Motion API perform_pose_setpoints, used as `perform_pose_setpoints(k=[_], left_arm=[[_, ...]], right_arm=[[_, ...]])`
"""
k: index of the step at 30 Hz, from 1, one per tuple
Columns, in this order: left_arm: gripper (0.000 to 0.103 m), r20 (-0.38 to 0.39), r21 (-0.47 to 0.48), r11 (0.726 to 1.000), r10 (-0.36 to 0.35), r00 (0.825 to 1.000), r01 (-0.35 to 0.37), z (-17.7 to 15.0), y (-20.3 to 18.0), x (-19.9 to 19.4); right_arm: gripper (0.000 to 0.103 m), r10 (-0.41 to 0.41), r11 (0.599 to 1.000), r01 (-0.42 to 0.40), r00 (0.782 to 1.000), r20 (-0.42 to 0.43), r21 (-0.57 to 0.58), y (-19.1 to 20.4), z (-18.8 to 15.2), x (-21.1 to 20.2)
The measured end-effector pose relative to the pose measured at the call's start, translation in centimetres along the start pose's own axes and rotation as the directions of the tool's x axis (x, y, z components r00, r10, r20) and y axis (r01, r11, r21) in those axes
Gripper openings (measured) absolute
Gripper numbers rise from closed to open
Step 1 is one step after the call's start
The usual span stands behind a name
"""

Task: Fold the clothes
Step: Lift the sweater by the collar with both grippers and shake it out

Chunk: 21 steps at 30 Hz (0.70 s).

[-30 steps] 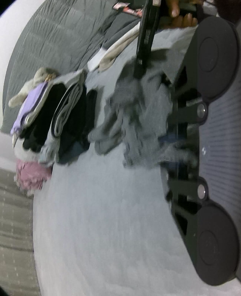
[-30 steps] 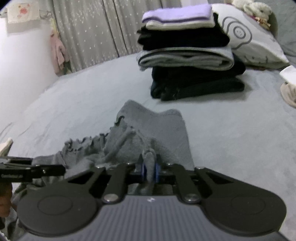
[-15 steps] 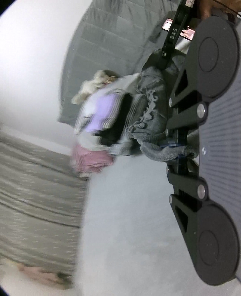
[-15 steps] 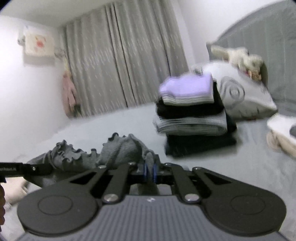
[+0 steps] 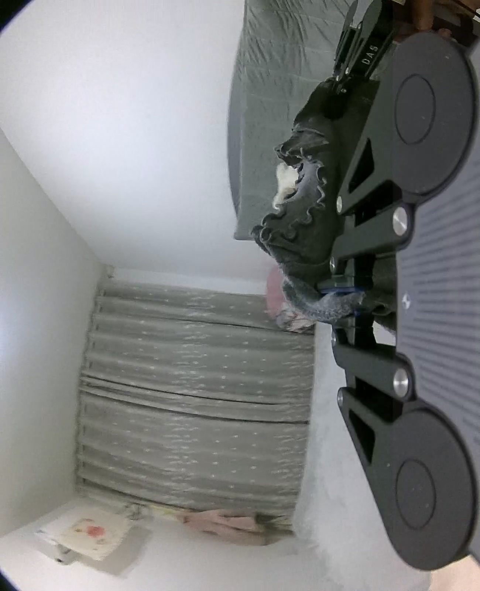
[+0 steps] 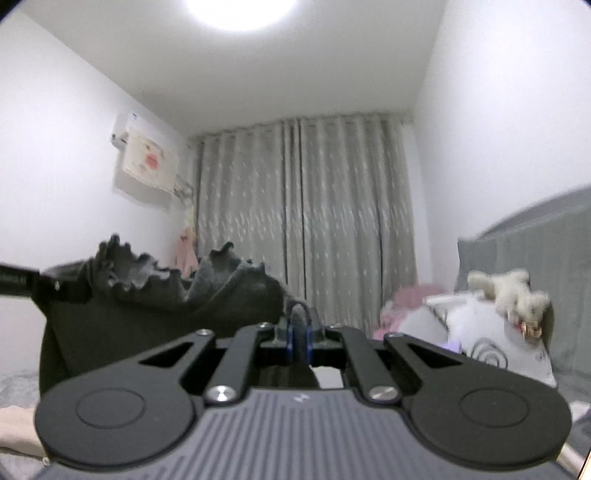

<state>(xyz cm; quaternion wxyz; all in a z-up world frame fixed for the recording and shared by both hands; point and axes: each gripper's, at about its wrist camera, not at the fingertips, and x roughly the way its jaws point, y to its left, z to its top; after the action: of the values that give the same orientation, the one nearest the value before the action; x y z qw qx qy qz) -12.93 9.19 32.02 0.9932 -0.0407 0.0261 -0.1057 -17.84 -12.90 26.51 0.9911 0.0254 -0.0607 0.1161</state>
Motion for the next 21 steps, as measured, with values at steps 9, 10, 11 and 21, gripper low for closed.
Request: perform_pose_setpoints(k=[9, 10, 11, 21], left_arm=[[0.007, -0.148, -0.003, 0.993, 0.112, 0.983, -0.114, -6.3, 2.7, 6.2], [0.006, -0.167, 0.004, 0.991, 0.134, 0.977, -0.135, -7.7, 3.2, 7.8], [0.003, -0.173, 0.006, 0.990, 0.142, 0.975, -0.143, -8.3, 3.6, 8.2], [0.008, -0.469, -0.003, 0.987, 0.141, 0.872, -0.161, -19.9, 10.0, 22.0]], right_arm=[[0.004, -0.001, 1.000, 0.001, 0.992, -0.125, 0.006, 0.5, -3.7, 4.4], [0.004, -0.006, 1.000, 0.007, 0.988, -0.154, 0.006, 0.4, -4.8, 5.6], [0.004, -0.009, 1.000, 0.010, 0.985, -0.171, 0.007, 0.5, -5.5, 6.3], [0.004, -0.133, 0.991, 0.125, 0.891, -0.434, -0.046, -1.1, -18.7, 21.9]])
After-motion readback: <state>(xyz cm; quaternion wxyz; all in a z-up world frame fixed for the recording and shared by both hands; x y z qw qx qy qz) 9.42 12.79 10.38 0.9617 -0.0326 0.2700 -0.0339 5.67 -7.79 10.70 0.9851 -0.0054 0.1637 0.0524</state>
